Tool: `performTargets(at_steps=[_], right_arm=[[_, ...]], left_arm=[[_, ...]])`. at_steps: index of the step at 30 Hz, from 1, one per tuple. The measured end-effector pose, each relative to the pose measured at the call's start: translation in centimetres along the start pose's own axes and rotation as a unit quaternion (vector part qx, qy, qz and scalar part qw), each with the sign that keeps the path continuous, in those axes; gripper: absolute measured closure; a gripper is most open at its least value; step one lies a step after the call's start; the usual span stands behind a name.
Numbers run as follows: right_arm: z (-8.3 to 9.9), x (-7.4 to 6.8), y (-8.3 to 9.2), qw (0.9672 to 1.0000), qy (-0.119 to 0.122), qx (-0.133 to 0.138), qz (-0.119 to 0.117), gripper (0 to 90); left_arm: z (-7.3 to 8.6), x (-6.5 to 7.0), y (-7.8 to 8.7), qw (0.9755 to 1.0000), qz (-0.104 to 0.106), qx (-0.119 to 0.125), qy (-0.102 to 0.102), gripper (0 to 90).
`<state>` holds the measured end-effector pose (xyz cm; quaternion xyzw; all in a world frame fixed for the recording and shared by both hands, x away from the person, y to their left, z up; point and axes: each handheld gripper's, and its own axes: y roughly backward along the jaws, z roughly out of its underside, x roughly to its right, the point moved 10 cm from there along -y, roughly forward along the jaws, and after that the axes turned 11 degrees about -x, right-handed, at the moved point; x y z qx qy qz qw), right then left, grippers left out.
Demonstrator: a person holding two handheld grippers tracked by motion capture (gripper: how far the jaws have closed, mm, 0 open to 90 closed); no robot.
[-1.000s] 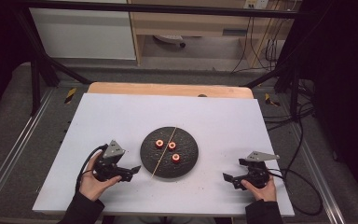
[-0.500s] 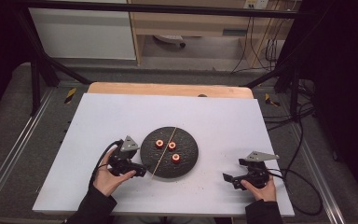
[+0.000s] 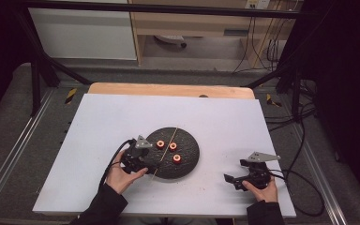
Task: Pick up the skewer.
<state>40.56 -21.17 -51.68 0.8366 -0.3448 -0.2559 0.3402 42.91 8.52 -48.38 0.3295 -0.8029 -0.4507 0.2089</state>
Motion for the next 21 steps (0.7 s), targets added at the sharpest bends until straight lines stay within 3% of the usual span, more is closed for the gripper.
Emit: performTargets(at_steps=[15, 21], right_arm=[[0.0, 0.0, 0.0, 1.0000, -0.001, 0.000, -0.002, 0.5], [0.0, 0.0, 0.0, 1.0000, 0.001, 0.000, -0.003, 0.5]], left_arm=[[-1.1, 0.9, -1.4, 0.9991, -0.024, -0.033, 0.005, 57.1], [-1.3, 1.3, -2.1, 0.9984, -0.024, -0.051, 0.007, 65.5]])
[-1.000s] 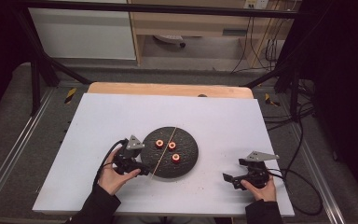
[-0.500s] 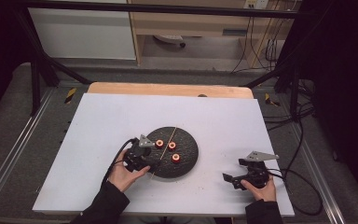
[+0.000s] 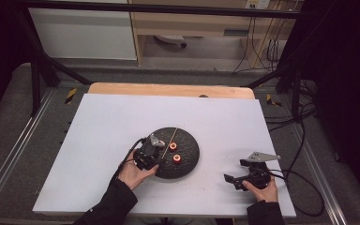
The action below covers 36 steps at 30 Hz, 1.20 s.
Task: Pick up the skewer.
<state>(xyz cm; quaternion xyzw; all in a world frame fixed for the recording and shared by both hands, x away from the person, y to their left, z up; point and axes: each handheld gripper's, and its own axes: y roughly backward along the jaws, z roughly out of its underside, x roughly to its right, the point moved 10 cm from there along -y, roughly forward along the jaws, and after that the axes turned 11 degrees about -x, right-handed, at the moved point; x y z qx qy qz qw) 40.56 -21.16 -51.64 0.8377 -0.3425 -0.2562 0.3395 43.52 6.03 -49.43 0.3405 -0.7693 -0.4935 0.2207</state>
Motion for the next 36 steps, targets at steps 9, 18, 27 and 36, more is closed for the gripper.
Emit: performTargets(at_steps=[9, 18, 27, 36], right_arm=[[0.00, -0.01, -0.02, 1.0000, 0.000, 0.000, -0.001, 0.5], [0.01, -0.05, -0.07, 1.0000, -0.003, -0.001, -0.001, 0.5], [0.00, -0.07, 0.00, 1.0000, -0.002, -0.001, -0.002, 0.5], [0.01, -0.07, -0.06, 1.0000, -0.002, -0.002, -0.001, 0.5]], left_arm=[[0.26, 0.22, -0.48, 0.9997, -0.012, -0.019, 0.005, 75.4], [0.38, 0.26, -0.78, 0.9993, -0.019, -0.031, 0.013, 80.2], [0.40, -0.21, -0.78, 0.9988, -0.028, -0.030, 0.028, 84.3], [0.52, -0.61, -0.74, 0.9981, -0.035, -0.028, 0.043, 88.3]])
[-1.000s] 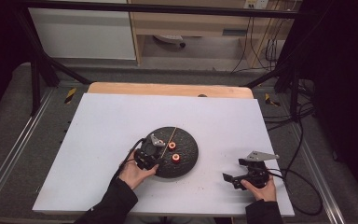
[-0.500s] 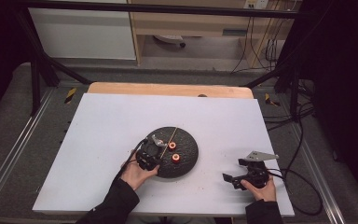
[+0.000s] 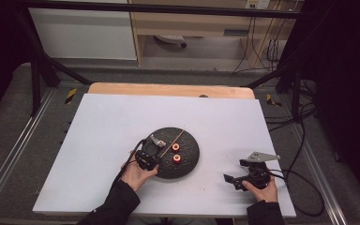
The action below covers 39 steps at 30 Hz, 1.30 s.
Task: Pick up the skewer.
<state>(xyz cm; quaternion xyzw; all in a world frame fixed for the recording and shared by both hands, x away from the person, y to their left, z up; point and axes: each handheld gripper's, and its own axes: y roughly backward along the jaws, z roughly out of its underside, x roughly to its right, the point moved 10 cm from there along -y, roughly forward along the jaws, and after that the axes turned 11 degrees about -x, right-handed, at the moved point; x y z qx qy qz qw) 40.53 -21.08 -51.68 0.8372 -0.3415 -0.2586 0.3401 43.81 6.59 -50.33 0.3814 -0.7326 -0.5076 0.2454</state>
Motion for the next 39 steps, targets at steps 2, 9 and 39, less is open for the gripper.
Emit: performTargets(at_steps=[2, 9, 39], right_arm=[[0.0, 0.0, 0.0, 1.0000, 0.000, 0.001, 0.001, 0.5], [0.0, 0.0, 0.0, 1.0000, 0.001, -0.001, 0.001, 0.5], [0.1, 0.0, -0.1, 1.0000, 0.004, -0.005, 0.005, 0.5]], left_arm=[[0.0, -0.1, 0.0, 1.0000, -0.001, 0.001, 0.004, 88.5], [0.1, -0.4, 0.3, 0.9998, 0.006, 0.016, 0.010, 88.7], [4.5, -2.9, 4.8, 0.9877, 0.068, 0.138, -0.029, 88.8]])
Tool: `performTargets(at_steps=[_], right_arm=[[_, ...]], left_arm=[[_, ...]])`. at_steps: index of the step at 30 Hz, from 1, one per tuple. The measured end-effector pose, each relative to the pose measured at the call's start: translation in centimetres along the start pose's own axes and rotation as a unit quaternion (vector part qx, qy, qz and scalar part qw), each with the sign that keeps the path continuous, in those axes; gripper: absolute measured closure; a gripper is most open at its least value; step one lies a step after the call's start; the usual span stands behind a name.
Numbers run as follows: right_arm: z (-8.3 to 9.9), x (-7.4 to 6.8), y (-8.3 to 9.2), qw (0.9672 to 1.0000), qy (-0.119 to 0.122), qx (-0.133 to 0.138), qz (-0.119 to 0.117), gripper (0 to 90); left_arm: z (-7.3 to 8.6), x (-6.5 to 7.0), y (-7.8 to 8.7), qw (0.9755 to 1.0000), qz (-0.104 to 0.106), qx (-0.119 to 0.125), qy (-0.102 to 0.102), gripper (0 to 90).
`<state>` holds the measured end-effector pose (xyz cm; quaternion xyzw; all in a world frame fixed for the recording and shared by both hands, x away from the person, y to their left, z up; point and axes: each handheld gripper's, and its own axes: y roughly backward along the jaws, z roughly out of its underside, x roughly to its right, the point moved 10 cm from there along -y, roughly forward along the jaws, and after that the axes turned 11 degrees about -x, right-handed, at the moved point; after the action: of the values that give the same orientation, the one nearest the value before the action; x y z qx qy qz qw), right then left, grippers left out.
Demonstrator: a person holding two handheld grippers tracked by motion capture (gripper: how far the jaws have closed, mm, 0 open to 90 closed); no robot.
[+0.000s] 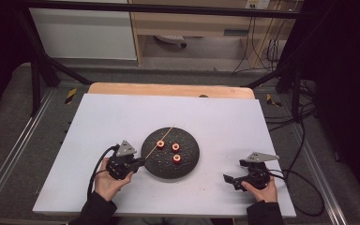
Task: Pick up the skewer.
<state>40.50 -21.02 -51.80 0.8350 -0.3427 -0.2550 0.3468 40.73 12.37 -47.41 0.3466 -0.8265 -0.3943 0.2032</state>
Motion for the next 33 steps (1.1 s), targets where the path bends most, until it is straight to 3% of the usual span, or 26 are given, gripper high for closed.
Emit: performTargets(at_steps=[11, 18, 25, 33], right_arm=[[-0.5, -0.4, -0.2, 0.9999, -0.007, -0.007, 0.009, 0.5], [-1.5, -1.2, -0.8, 0.9996, -0.009, -0.018, 0.017, 0.5], [-3.5, -2.7, -1.6, 0.9993, 0.001, -0.030, 0.021, 0.5], [-6.2, -4.6, -2.1, 0.9992, 0.015, -0.037, 0.011, 0.7]], left_arm=[[3.1, -1.2, 1.6, 0.9993, -0.005, 0.037, 0.003, 88.7], [3.6, -1.6, 2.2, 0.9984, 0.006, 0.056, 0.005, 88.7], [3.9, -2.0, 2.7, 0.9974, 0.011, 0.070, 0.009, 88.7], [4.4, -1.9, 2.5, 0.9973, 0.017, 0.071, 0.009, 88.7]])
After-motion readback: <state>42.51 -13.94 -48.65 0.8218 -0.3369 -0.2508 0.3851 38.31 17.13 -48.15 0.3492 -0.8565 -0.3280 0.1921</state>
